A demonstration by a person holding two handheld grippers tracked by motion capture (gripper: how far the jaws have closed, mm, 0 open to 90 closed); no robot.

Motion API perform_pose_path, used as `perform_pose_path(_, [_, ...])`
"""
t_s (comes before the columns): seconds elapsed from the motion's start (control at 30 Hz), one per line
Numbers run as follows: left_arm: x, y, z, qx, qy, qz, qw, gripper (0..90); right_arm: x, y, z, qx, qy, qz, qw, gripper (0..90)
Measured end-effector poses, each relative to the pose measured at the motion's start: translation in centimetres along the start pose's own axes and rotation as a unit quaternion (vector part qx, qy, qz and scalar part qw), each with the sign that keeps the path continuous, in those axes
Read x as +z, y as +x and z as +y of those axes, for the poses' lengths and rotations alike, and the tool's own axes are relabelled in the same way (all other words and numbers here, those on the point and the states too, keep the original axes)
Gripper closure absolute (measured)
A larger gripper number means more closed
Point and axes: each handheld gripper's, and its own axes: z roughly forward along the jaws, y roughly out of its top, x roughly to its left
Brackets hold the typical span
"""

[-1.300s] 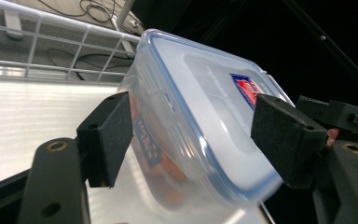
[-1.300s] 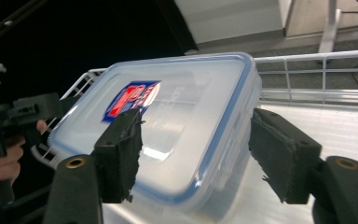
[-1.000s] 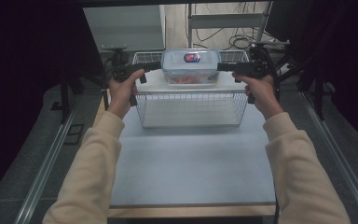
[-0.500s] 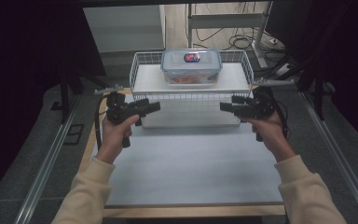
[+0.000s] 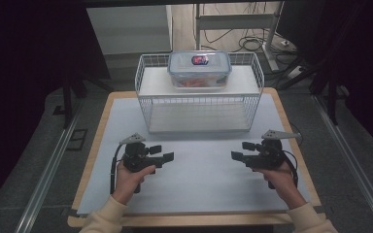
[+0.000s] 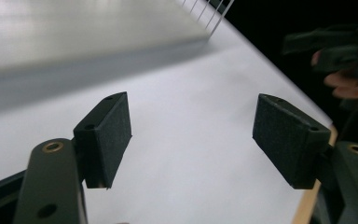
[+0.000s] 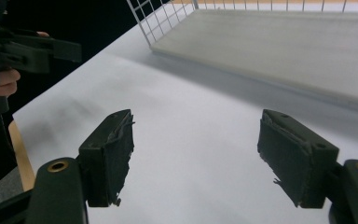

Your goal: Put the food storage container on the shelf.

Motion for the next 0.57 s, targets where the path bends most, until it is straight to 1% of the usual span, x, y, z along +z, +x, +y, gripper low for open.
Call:
perform_pose_path(0.03, [0.1,0.1,-0.2,-0.001,0.003,0.002,1.0,28.0,0.0,-0.1,-0.7,0.002,-0.006,0.0,1.0,26.6])
perform_pose_path(0.07, [0.4,0.2,-0.4,-0.001,0.007,0.004,1.0,28.0,0.1,-0.2,-1.0,0.003,-0.003,0.0,1.0,26.4])
perform_pose_path(0.1, [0.5,0.1,-0.5,0.002,0.008,0.008,0.9999,28.0,0.2,-0.2,-1.3,0.002,0.013,0.0,0.9999,25.8])
perform_pose_path(0.13, [0.6,0.0,-0.5,0.004,0.007,0.012,0.9999,28.0,0.2,-0.1,-1.5,-0.003,0.014,-0.003,0.9999,25.9])
perform_pose_path(0.23, [0.7,-0.3,-0.5,0.009,0.005,0.008,0.9999,27.9,-0.2,0.0,-1.4,-0.011,0.002,-0.002,0.9999,25.9])
perform_pose_path(0.3, [0.8,-0.4,-0.5,0.012,0.008,0.009,0.9999,27.7,-0.4,0.0,-1.4,-0.016,-0.007,-0.001,0.9998,25.9])
perform_pose_path(0.33, [0.9,-0.4,-0.6,0.014,0.008,0.012,0.9998,27.6,-0.5,0.1,-1.4,-0.018,-0.007,-0.002,0.9998,25.6])
perform_pose_path(0.4, [1.0,-0.3,-0.8,0.014,0.009,0.018,0.9997,27.5,-0.5,0.1,-1.5,-0.026,-0.008,-0.006,0.9996,24.1])
perform_pose_path(0.5, [1.0,-0.1,-1.0,0.013,0.014,0.019,0.9996,25.9,-0.2,-0.1,-2.0,-0.044,-0.009,-0.019,0.9988,18.8])
perform_pose_path(0.53, [1.1,0.0,-1.1,0.016,0.017,0.023,0.9995,25.1,-0.1,-0.2,-2.2,-0.046,-0.009,-0.023,0.9986,17.4])
perform_pose_path(0.57, [1.2,0.1,-1.3,0.02,0.021,0.031,0.9991,24.1,0.1,-0.3,-2.3,-0.046,-0.006,-0.027,0.9986,16.7])
